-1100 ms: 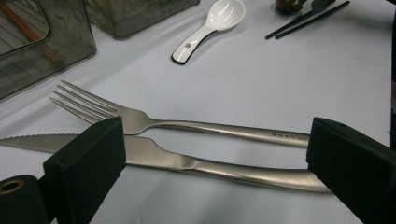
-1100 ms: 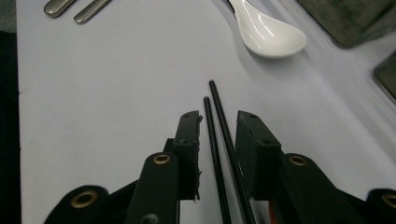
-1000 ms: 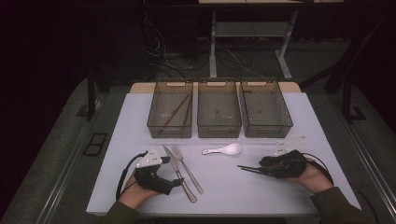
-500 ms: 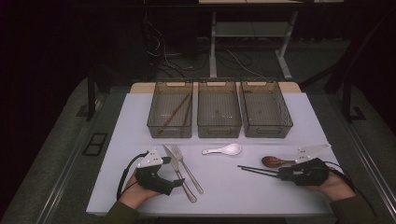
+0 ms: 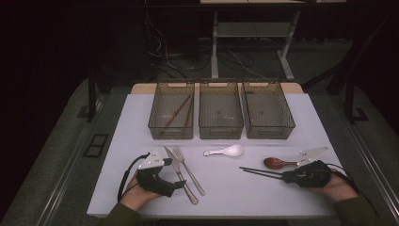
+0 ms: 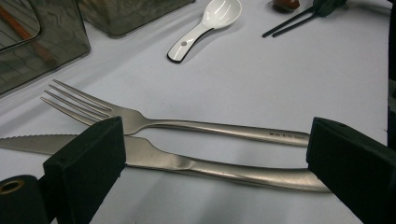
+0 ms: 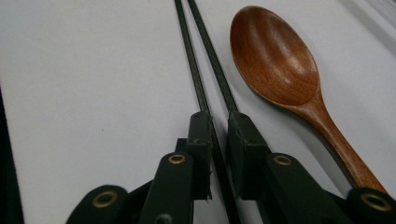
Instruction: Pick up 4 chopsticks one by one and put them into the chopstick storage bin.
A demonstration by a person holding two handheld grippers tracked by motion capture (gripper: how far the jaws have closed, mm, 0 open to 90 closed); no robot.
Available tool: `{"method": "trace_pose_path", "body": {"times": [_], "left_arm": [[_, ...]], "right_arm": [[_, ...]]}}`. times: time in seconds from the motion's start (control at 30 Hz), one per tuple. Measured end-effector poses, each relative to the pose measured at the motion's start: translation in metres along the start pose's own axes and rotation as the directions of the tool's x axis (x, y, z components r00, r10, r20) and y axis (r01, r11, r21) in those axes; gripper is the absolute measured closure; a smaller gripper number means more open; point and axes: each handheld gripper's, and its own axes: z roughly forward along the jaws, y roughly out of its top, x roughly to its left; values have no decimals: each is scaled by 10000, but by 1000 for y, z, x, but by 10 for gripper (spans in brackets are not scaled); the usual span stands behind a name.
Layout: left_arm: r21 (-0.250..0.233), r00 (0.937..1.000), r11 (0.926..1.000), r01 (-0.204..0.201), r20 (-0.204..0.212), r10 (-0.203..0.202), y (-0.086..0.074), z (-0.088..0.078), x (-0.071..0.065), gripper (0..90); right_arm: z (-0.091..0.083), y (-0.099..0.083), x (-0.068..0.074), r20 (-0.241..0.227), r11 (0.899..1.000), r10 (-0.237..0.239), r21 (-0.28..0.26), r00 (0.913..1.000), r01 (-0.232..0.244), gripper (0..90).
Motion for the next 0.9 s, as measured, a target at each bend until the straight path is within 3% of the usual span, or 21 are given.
{"method": "trace_pose_path", "body": {"times": [0.43,0.77,0.9], "left_arm": [[12,10000,10000,-19,10,19,0,0,0,41],[16,10000,10000,-15,6,15,0,0,0,41],[9,10000,10000,-9,5,9,0,0,0,41]], "right_arm": [[0,0,4,-193,9984,-559,46,9982,560,844],[0,2,4,-648,9979,-649,40,9958,653,854],[-4,3,4,-788,9980,-605,-253,9951,586,854]]}}
